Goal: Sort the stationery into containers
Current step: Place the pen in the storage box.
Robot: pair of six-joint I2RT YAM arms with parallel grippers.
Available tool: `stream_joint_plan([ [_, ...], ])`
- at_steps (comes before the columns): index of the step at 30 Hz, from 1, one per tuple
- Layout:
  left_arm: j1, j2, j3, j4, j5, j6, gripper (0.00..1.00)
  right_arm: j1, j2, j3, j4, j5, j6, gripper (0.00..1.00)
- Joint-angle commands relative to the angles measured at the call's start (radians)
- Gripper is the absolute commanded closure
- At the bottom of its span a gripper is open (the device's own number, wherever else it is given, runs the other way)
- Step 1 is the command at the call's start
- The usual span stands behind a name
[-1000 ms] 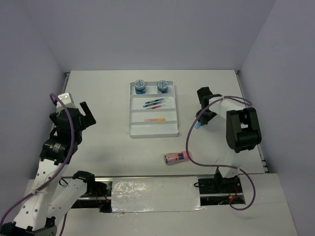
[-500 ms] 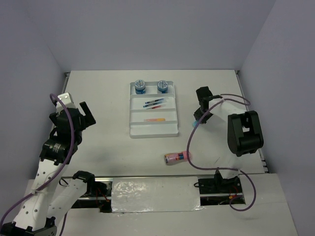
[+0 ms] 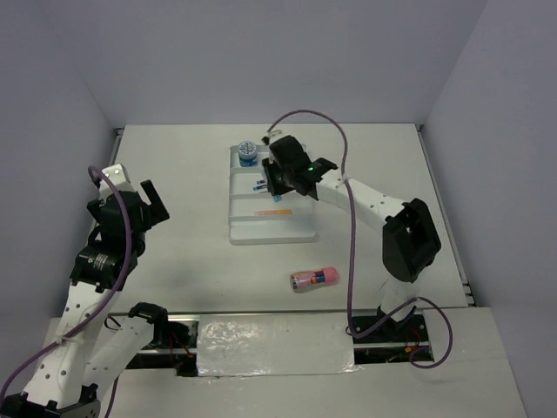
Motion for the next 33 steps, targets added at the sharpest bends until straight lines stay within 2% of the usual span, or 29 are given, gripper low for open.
stream_joint_plan([
  [1, -0.007, -0.002, -0.001, 0.025, -0.022, 0.011, 0.01, 0.061, 0.051, 0.071, -0.067, -0.15, -0.531, 0.92],
  [3, -0.007, -0.002, -0.001, 0.025, -0.025, 0.011, 0.01, 0.079, 0.102, 0.162, -0.128, -0.113, -0.607, 0.92],
  [5, -0.007, -0.002, -0.002, 0.028, -0.031, 0.011, 0.01, 0.079, 0.129, 0.225, -0.242, -0.156, -0.747, 0.93],
  [7, -0.007, 0.003, 0.001, 0.025, -0.031, 0.011, 0.01, 0.081, 0.149, 0.223, -0.259, -0.139, -0.836, 0.93],
  [15, -0.007, -0.002, -0.002, 0.027, -0.024, 0.014, 0.01, 0.09, 0.245, 0.26, -0.291, -0.032, -0.964, 0.92],
  [19, -0.007, -0.006, -0.002, 0.028, -0.024, 0.016, 0.01, 0.09, 0.234, 0.214, -0.21, -0.043, -0.981, 0.9],
  [22, -0.007, -0.003, -0.002, 0.03, -0.019, 0.016, 0.01, 0.088, 0.251, 0.224, -0.233, -0.035, -0.971, 0.8],
  [25, -0.007, 0.0, -0.002, 0.03, -0.016, 0.017, 0.01, 0.087, 0.268, 0.237, -0.228, -0.011, -0.956, 0.59],
  [26, -0.007, 0.002, -0.002, 0.03, -0.016, 0.019, 0.01, 0.082, 0.269, 0.241, -0.233, -0.018, -0.955, 0.57],
  [27, -0.007, 0.002, -0.002, 0.03, -0.013, 0.02, 0.01, 0.084, 0.269, 0.241, -0.234, -0.021, -0.95, 0.49],
  [28, -0.007, 0.0, -0.004, 0.03, -0.013, 0.02, 0.01, 0.081, 0.266, 0.238, -0.233, -0.032, -0.945, 0.48],
  [29, -0.007, 0.002, -0.002, 0.03, -0.013, 0.02, 0.01, 0.075, 0.256, 0.238, -0.236, -0.045, -0.944, 0.31],
  [33, -0.007, 0.006, -0.004, 0.031, -0.011, 0.02, 0.01, 0.065, 0.203, 0.214, -0.224, -0.072, -0.921, 0.31],
])
